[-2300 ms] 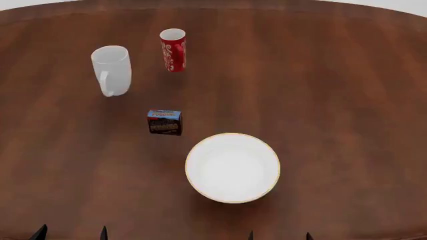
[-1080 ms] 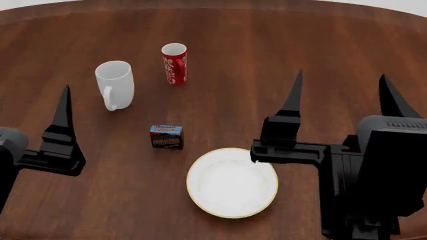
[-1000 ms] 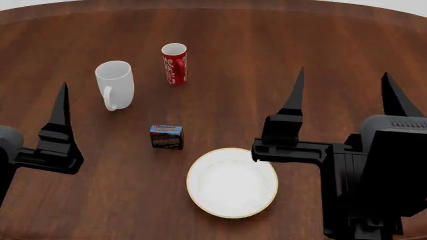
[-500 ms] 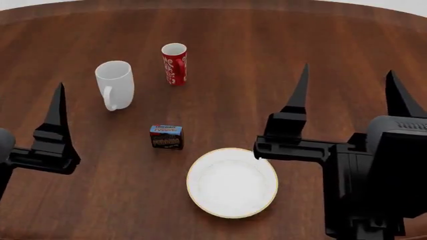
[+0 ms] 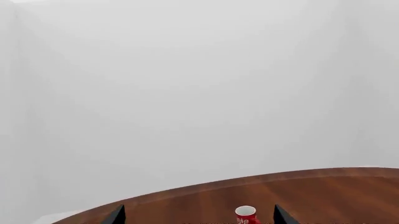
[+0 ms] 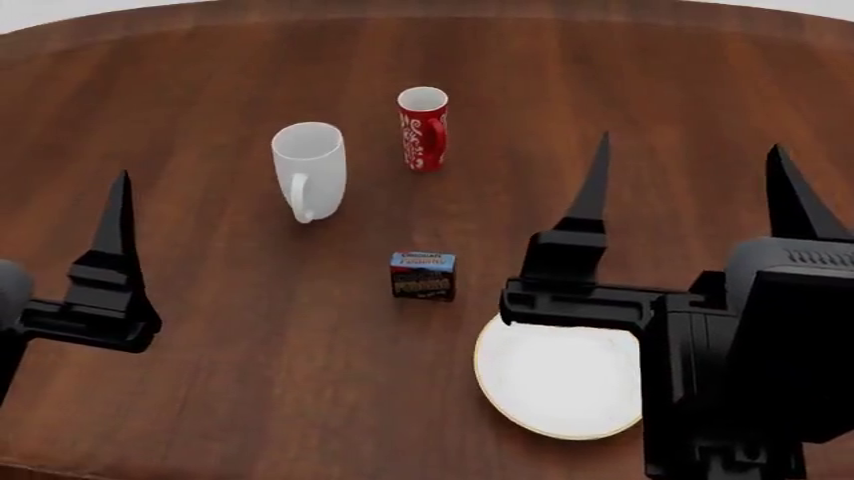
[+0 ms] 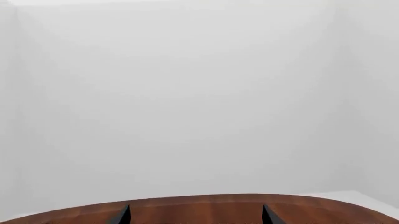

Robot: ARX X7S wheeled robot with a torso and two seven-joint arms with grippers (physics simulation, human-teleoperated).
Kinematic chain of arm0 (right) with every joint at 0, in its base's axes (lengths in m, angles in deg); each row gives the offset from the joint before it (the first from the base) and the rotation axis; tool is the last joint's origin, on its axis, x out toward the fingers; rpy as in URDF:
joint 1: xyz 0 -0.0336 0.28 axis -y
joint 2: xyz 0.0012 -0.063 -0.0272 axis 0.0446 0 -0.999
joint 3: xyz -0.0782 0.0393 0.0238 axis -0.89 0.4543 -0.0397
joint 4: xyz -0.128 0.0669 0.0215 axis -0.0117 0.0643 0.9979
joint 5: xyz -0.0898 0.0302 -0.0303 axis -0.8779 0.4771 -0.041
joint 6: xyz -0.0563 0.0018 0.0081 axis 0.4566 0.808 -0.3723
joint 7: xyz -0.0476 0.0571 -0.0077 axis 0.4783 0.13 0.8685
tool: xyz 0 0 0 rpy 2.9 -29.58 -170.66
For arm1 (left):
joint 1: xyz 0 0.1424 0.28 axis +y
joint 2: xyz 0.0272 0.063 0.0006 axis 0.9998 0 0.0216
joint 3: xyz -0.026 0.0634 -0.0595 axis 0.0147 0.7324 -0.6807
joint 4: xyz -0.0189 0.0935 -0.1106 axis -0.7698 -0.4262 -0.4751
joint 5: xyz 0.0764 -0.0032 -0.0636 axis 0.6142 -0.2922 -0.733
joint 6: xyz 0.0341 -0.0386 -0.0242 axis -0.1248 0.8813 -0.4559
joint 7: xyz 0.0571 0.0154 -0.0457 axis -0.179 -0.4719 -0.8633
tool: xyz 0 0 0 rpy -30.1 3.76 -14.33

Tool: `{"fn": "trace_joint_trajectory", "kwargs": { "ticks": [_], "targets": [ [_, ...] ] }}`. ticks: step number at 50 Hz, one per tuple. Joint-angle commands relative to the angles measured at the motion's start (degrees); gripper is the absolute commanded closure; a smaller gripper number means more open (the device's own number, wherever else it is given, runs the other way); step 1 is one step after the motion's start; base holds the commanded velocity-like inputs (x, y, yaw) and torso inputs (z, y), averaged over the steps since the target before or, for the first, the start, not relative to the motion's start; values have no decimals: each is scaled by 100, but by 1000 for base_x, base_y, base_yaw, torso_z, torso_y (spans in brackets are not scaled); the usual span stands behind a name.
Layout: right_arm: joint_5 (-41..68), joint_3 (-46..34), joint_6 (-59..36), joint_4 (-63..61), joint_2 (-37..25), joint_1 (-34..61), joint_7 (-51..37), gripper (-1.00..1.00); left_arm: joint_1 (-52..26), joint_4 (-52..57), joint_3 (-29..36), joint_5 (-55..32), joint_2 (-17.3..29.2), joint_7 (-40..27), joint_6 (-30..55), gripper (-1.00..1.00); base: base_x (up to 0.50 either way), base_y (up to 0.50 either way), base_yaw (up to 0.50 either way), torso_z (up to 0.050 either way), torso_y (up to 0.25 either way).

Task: Put the white mug on the plate.

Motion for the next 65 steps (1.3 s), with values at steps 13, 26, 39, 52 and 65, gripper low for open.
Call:
{"fn": "trace_joint_trajectory", "kwargs": {
  "ticks": [13, 26, 39, 52, 65],
  "targets": [
    [335, 446, -102, -184, -18, -94, -95, -100, -88, -124, 169, -62, 37, -63, -2, -100, 0, 31, 0, 0, 0],
    [476, 558, -184, -278, -77, -105, -143, -100, -144, -127, 279, -78, 61, -107, 35, -100, 54, 0, 0, 0, 0],
    [550, 615, -112, -280, -109, -166, -166, -100, -215, -166, 355, -120, 79, -136, 64, -100, 387, -5, 0, 0, 0],
    [596, 605, -58, -271, -155, -229, -200, -100, -174, -128, 362, -170, 98, -194, 69, -100, 438, -7, 0, 0, 0],
    [656, 547, -88, -306, -202, -227, -252, -100, -140, -51, 326, -239, 135, -237, 88, -100, 437, -8, 0, 0, 0]
  ]
}}
